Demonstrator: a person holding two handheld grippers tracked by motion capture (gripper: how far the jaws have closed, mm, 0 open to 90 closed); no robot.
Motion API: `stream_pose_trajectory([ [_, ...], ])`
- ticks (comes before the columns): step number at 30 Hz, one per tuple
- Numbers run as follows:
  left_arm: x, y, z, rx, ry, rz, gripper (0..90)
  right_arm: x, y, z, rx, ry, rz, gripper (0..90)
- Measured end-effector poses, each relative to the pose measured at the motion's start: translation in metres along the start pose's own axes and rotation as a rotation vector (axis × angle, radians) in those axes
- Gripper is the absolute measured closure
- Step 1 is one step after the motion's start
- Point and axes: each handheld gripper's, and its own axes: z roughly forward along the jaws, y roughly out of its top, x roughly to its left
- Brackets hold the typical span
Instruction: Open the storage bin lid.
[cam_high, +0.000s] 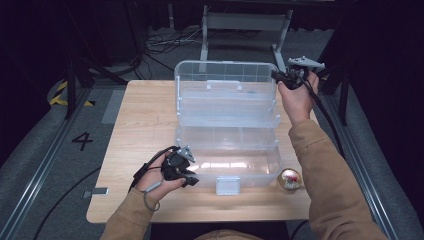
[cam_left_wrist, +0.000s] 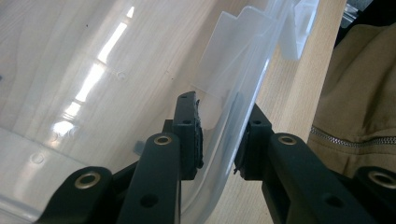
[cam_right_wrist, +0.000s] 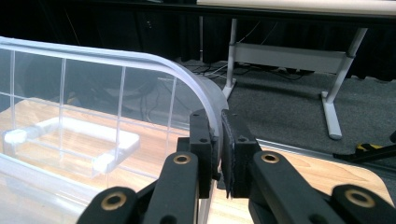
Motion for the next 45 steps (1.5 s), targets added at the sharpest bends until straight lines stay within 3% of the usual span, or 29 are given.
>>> stream_pose_trajectory([
  [15,0.000,0.000,0.000,0.003,0.003,0.008,74.1,-0.009,-0.006,0.021,0.013,0.026,0.020,84.6],
  [18,0.000,0.000,0.000,0.003,0.003,0.008,74.1,-0.012,-0.008,0.026,0.022,0.036,0.043,84.7],
  [45,0.000,0.000,0.000,0.001,0.003,0.008,74.1,-0.025,-0.017,0.055,0.095,0.072,0.097,84.7],
])
